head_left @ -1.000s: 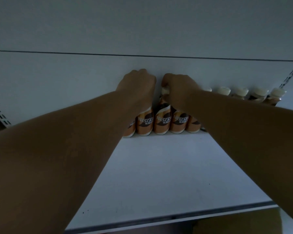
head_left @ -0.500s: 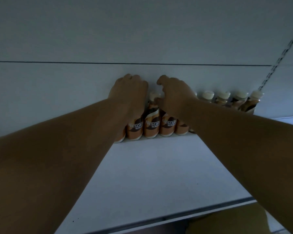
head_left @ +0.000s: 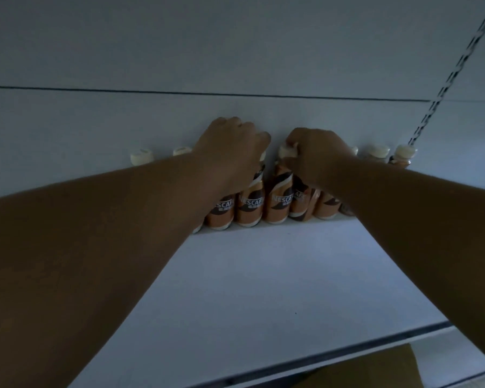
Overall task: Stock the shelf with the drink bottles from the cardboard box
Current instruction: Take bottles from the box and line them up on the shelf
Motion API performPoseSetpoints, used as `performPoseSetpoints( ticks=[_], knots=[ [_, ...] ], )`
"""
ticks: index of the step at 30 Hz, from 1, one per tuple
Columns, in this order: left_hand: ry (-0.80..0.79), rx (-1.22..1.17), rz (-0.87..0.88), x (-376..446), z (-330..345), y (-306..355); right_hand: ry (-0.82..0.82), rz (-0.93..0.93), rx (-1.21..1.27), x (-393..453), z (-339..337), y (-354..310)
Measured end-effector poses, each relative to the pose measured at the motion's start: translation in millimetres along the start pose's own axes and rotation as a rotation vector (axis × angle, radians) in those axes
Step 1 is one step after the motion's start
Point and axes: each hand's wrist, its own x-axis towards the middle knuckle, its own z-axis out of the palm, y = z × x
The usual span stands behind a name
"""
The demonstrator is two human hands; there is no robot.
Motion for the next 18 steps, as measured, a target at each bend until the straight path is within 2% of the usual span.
performPoseSetpoints(
  ticks=[18],
  knots=[
    [-0.076, 0.045, -0.065, 19.8, -2.2, 6.4, -0.067, -0.055, 0.113, 8.6, 4.0, 6.8]
  ],
)
